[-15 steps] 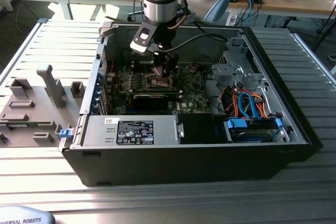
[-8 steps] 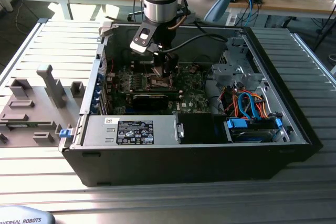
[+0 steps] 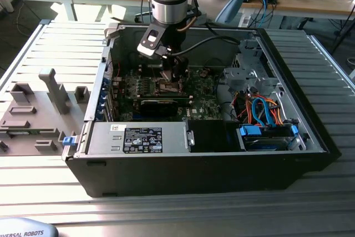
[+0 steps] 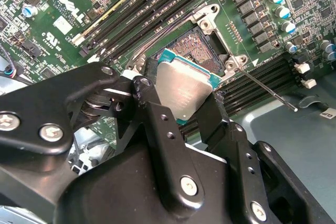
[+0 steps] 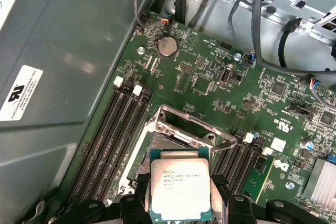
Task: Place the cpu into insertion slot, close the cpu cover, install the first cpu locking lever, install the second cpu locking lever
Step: 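Place the cpu into insertion slot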
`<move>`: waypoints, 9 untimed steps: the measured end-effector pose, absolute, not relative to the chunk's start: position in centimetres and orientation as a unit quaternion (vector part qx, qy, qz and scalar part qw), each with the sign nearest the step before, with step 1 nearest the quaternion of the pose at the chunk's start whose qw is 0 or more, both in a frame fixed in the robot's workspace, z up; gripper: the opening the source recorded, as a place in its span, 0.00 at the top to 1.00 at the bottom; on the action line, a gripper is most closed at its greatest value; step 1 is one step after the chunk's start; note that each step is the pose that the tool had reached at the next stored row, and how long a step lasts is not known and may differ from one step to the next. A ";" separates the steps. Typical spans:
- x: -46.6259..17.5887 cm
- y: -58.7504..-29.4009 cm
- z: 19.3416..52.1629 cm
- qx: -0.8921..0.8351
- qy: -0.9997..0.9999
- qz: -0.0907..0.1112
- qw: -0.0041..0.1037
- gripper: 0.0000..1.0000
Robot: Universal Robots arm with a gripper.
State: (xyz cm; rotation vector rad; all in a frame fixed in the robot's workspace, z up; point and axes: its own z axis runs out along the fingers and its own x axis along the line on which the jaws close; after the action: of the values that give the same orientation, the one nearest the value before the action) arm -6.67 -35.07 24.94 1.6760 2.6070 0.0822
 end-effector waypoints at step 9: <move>-6.7 -35.1 24.9 0.542 0.840 0.026 0.021 0.46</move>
State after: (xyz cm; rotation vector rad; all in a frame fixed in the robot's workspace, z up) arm -6.68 -35.07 24.89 1.6815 2.6033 0.0820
